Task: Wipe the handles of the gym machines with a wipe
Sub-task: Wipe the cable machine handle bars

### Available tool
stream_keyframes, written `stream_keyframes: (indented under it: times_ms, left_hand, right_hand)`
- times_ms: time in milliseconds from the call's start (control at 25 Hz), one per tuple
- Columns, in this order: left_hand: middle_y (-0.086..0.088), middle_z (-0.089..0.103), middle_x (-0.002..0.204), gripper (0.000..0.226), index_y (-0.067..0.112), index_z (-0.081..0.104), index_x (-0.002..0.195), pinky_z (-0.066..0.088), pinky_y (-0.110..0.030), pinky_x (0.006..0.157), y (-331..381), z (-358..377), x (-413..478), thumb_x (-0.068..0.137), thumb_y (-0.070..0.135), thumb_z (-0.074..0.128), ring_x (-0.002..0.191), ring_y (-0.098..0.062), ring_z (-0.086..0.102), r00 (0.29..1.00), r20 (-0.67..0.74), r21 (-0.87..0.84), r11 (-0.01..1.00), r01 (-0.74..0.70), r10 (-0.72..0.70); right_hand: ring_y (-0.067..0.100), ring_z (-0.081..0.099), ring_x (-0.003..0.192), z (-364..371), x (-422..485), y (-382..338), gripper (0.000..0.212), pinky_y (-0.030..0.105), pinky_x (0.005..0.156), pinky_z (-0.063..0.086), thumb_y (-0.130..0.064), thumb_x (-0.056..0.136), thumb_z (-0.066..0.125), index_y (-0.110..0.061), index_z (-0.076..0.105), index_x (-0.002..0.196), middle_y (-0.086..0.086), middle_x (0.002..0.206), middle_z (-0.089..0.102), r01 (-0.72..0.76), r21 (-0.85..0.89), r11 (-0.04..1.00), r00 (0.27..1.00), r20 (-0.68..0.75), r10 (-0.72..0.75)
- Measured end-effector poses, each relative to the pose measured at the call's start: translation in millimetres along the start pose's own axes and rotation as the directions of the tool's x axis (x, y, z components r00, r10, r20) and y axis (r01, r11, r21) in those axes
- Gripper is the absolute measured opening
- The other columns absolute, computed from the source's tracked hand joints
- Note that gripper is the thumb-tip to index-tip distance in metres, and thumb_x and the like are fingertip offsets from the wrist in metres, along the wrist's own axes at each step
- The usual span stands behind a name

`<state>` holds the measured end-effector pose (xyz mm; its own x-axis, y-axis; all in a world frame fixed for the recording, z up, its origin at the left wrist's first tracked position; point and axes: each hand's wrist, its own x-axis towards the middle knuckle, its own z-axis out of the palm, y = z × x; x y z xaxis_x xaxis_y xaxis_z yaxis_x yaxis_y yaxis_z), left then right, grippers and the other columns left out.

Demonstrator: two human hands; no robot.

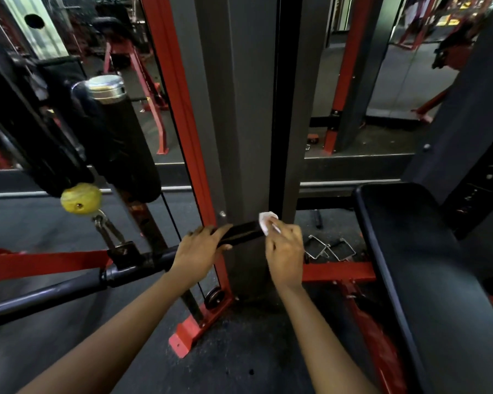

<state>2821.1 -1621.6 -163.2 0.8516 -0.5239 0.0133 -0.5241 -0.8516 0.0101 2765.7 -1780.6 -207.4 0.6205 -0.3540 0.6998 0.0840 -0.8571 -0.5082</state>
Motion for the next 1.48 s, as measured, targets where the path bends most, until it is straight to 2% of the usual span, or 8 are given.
stream_keyframes:
  times_ms: [160, 480, 720, 840, 920, 1080, 1280, 1480]
  left_hand:
    - [-0.006, 0.052, 0.129, 0.048, 0.022, 0.038, 0.138, 0.039, -0.037, 0.094, 0.8, 3.3, -3.2, 0.094, 0.041, 0.043, 0.119, -0.027, 0.048, 0.996, -0.082, -0.066, 0.997, -0.032, 0.026]
    - [0.000, 0.049, 0.132, 0.053, 0.031, 0.023, 0.144, 0.038, -0.032, 0.095, -2.6, 9.1, -13.4, 0.096, 0.047, 0.035, 0.121, -0.020, 0.046, 0.993, -0.103, -0.026, 0.998, -0.062, 0.059]
    - [-0.005, 0.062, 0.114, 0.050, 0.024, 0.044, 0.136, 0.045, -0.036, 0.084, -6.7, 12.9, -18.8, 0.090, 0.040, 0.054, 0.105, -0.025, 0.059, 0.974, -0.203, 0.001, 0.994, -0.106, 0.104]
    - [-0.002, 0.067, 0.090, 0.050, 0.021, 0.059, 0.121, 0.052, -0.034, 0.064, -11.3, 21.8, -23.0, 0.075, 0.037, 0.073, 0.081, -0.022, 0.067, 0.952, -0.257, 0.096, 0.984, -0.148, 0.168]
    - [0.001, 0.068, 0.085, 0.051, 0.022, 0.061, 0.118, 0.052, -0.031, 0.061, -12.3, 24.5, -23.4, 0.071, 0.039, 0.076, 0.076, -0.018, 0.067, 0.938, -0.291, 0.142, 0.978, -0.152, 0.188]
    - [-0.003, 0.068, 0.089, 0.050, 0.020, 0.058, 0.122, 0.052, -0.031, 0.064, -12.2, 19.1, -21.9, 0.076, 0.035, 0.072, 0.077, -0.022, 0.067, 0.930, -0.335, 0.070, 0.988, -0.135, 0.151]
    - [-0.006, 0.061, 0.116, 0.065, 0.028, 0.030, 0.144, 0.048, -0.039, 0.085, 15.5, 2.7, -17.5, 0.087, 0.039, 0.058, 0.101, -0.027, 0.061, 0.950, -0.260, 0.066, 0.985, -0.162, 0.174]
    - [-0.006, 0.049, 0.127, 0.066, 0.042, 0.004, 0.145, 0.042, -0.035, 0.088, 36.2, -3.9, -7.0, 0.096, 0.029, 0.046, 0.108, -0.026, 0.052, 0.965, -0.233, -0.019, 0.992, -0.124, 0.116]
  right_hand:
    - [0.014, 0.048, 0.083, 14.6, -17.7, -27.2, 0.033, 0.021, 0.080, 0.046, -0.010, 0.084, 0.046, -0.007, 0.067, 0.108, 0.001, 0.108, 0.068, 0.231, 0.071, 0.970, 0.957, 0.165, -0.240]
    - [0.019, 0.052, 0.079, -8.5, 15.2, 32.9, 0.027, 0.020, 0.073, 0.047, -0.007, 0.079, 0.059, -0.010, 0.070, 0.103, -0.001, 0.104, 0.070, 0.093, -0.055, 0.994, 0.993, 0.074, -0.089]
    - [0.020, 0.053, 0.077, -0.3, 18.1, 8.6, 0.031, 0.024, 0.070, 0.050, 0.000, 0.073, 0.065, -0.014, 0.070, 0.100, -0.002, 0.095, 0.070, 0.308, 0.000, 0.951, 0.895, 0.340, -0.289]
    - [0.025, 0.056, 0.088, -12.8, 31.4, 35.2, 0.031, 0.019, 0.076, 0.040, 0.004, 0.075, 0.063, -0.013, 0.072, 0.099, 0.004, 0.096, 0.071, 0.128, -0.077, 0.989, 0.897, 0.434, -0.083]
    - [0.021, 0.058, 0.098, -20.6, 30.9, 47.0, 0.034, 0.013, 0.079, 0.038, 0.003, 0.083, 0.052, -0.015, 0.070, 0.107, 0.003, 0.106, 0.070, -0.196, 0.066, 0.978, 0.877, 0.459, 0.145]
    - [0.013, 0.063, 0.101, -18.6, 5.1, 28.9, 0.032, 0.017, 0.084, 0.046, -0.003, 0.088, 0.054, -0.015, 0.065, 0.115, 0.003, 0.112, 0.068, -0.618, 0.277, 0.735, 0.757, 0.461, 0.463]
    - [0.011, 0.063, 0.099, -25.8, -9.7, 18.1, 0.027, 0.015, 0.080, 0.047, -0.006, 0.087, 0.060, -0.011, 0.065, 0.113, 0.003, 0.108, 0.069, -0.692, 0.361, 0.626, 0.722, 0.362, 0.589]
    - [0.002, 0.062, 0.093, -37.9, 10.4, 8.9, 0.028, 0.005, 0.081, 0.045, 0.001, 0.084, 0.058, -0.010, 0.068, 0.107, -0.002, 0.102, 0.069, -0.561, 0.436, 0.703, 0.827, 0.262, 0.497]
